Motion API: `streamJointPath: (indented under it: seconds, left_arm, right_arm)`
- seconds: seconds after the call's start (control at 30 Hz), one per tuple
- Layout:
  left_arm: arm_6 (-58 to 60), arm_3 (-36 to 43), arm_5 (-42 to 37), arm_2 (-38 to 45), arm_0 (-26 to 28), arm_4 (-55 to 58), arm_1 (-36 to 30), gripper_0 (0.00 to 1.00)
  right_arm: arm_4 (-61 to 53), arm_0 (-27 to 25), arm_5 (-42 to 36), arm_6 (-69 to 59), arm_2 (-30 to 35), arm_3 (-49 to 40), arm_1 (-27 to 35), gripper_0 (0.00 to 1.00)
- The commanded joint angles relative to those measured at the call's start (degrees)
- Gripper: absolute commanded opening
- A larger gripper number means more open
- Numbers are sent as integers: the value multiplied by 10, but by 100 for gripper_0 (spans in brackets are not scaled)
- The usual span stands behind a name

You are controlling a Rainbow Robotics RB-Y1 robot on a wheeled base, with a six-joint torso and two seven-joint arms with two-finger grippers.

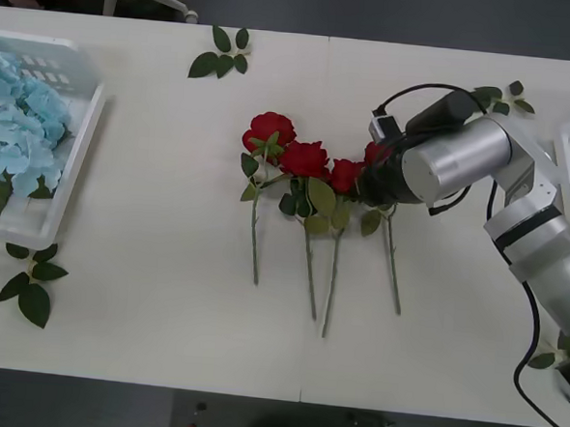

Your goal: Put the red flowers into the right box and the blue flowers into the left box

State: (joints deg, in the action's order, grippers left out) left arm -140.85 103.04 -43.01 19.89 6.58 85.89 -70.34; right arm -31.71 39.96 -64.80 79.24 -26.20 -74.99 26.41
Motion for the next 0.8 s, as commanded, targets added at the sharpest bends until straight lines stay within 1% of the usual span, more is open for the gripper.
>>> streamJointPath:
  seconds: [0.03,0.07,0.1,0.17,0.27,0.33,0.4,0.47,0.53,0.6,0.63,0.8]
  left_arm:
    - [89,51,-20,-34,-22,8,76,87]
    - [108,66,-18,-50,-26,-17,107,87]
    - [116,72,-17,-57,-28,-32,123,87]
    - [154,84,-16,-93,-46,-91,181,87]
    - [201,85,-16,-130,-69,-147,233,87]
    - [264,85,-16,-172,-90,-205,267,87]
    - [312,85,-17,-199,-102,-245,286,87]
    - [402,80,-19,-240,-125,-310,310,87]
    - [464,67,-20,-270,-150,-359,330,87]
    - [500,52,-20,-289,-170,-390,341,87]
    - [530,34,-21,-304,-190,-412,354,87]
    - [587,-29,-21,-354,-263,-459,375,87]
  right_arm:
    - [-42,16,3,-4,11,-29,40,97]
    - [-57,16,-2,-3,11,-40,50,97]
    - [-64,16,-6,-3,11,-45,53,97]
    - [-82,16,-10,-4,12,-57,69,97]
    - [-83,15,-13,-2,12,-59,82,97]
    - [-81,16,-15,-1,12,-58,91,97]
    - [-83,16,-16,2,12,-59,95,97]
    - [-91,16,-17,8,12,-59,102,97]
    - [-96,15,-20,15,12,-59,104,97]
    - [-98,16,-25,20,12,-59,107,97]
    - [-100,16,-31,25,11,-59,109,97]
    - [-88,15,-43,36,5,-59,109,97]
